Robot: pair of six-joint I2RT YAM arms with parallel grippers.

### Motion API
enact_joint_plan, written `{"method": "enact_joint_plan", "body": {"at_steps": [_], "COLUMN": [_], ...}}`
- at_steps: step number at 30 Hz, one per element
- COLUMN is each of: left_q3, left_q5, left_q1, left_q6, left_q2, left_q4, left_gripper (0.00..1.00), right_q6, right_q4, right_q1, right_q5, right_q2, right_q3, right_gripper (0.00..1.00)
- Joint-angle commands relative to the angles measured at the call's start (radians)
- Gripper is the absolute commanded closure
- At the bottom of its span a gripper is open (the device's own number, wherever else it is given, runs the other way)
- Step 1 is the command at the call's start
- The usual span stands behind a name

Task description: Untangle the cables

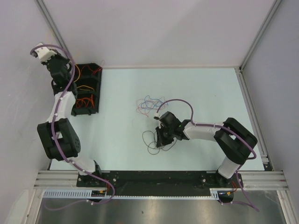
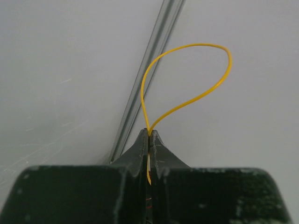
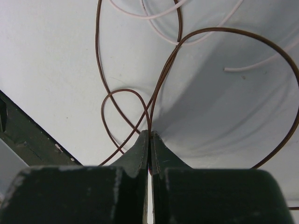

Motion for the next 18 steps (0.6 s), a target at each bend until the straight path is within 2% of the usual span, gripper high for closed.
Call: {"method": "enact_joint_plan", "body": {"at_steps": [1, 6, 11, 18], "left_q3": [-0.003, 0.020, 0.113, 0.395], "left_q5": [0.073, 0.163, 0.301, 0.432], "left_q1": [-0.015, -0.013, -0.015, -0.013], "left_q6": [0.025, 0.024, 0.018, 0.013], "left_q2": [0.009, 0.078, 0.159, 0.303], "left_q4": [0.059, 0.064, 0.008, -0.114], "left_gripper": [1.00, 1.00, 1.00, 1.00], "right_q6": [-0.015, -0.010, -0.010, -0.012], "right_q4": [-0.013, -0.002, 0.005, 0.008], "right_q1": [0.010, 0.012, 0.010, 0.004], "right_q5": [0.021, 0.024, 0.027, 0.025], "right_q2": [-0.054, -0.063, -0.065, -0.055], "right_q3": [-0.008, -0.033, -0.048, -0.048], "right_gripper": [1.00, 1.00, 1.00, 1.00]}}
